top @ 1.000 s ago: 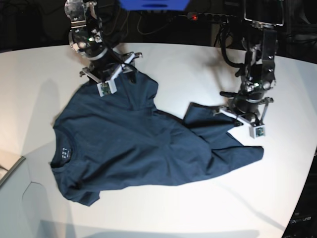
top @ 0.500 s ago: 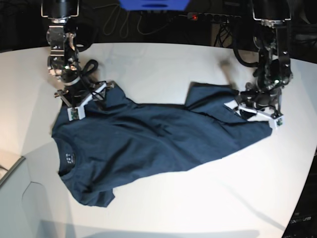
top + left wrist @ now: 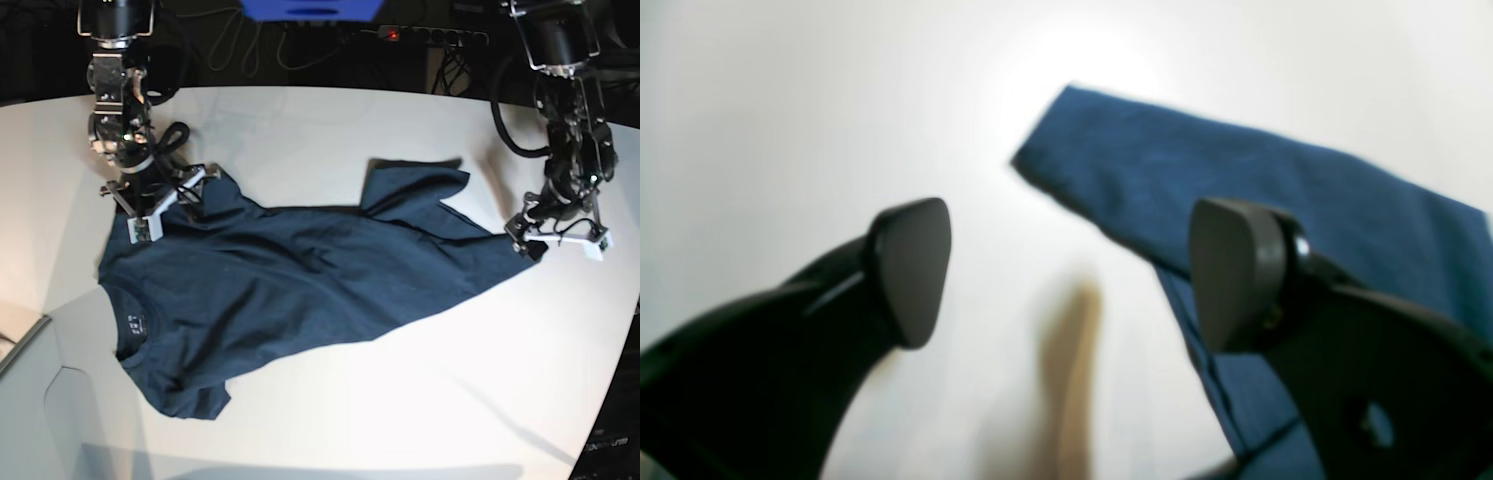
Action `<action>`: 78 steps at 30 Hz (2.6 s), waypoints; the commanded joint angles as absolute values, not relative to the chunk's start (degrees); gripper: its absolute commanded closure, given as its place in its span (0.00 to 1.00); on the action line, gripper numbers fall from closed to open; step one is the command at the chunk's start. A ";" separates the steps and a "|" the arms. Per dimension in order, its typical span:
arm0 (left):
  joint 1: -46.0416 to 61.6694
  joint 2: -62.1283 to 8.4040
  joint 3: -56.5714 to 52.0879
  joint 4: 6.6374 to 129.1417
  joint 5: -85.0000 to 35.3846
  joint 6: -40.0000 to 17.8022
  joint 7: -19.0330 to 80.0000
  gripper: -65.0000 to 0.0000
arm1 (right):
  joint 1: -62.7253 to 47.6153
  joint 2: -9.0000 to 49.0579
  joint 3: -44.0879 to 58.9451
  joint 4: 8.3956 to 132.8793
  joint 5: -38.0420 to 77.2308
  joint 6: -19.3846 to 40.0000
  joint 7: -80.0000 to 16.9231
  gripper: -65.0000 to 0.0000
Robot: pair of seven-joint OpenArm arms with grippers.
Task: Layout the t-shirt on the table in an organized manner, then fold the t-shirt properly
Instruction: 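Grasp the shirt hem with the left gripper and the shoulder with the right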
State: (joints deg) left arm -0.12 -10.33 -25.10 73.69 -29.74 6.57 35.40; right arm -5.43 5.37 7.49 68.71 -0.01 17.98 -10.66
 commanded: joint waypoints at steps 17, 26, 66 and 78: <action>-9.71 -11.03 -24.84 58.15 -30.02 6.29 29.32 0.22 | -5.58 5.67 7.78 68.70 -0.31 17.19 -13.32 0.40; -9.71 -10.77 -24.92 60.18 -30.55 6.29 29.76 0.73 | -5.49 5.76 7.78 68.70 -0.31 17.19 -13.32 0.40; -41.89 -5.58 -9.89 92.44 -30.73 6.37 39.87 1.00 | 0.57 10.07 7.87 68.53 -0.31 17.19 -13.41 0.40; -14.11 -8.92 -8.22 104.66 -39.43 6.29 39.34 1.00 | 0.04 9.89 12.35 68.70 -0.31 17.19 -13.41 0.40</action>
State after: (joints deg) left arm -12.43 -8.47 -8.01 103.35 -38.85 6.48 41.06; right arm -0.67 9.28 12.12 67.83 -0.78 17.65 -14.57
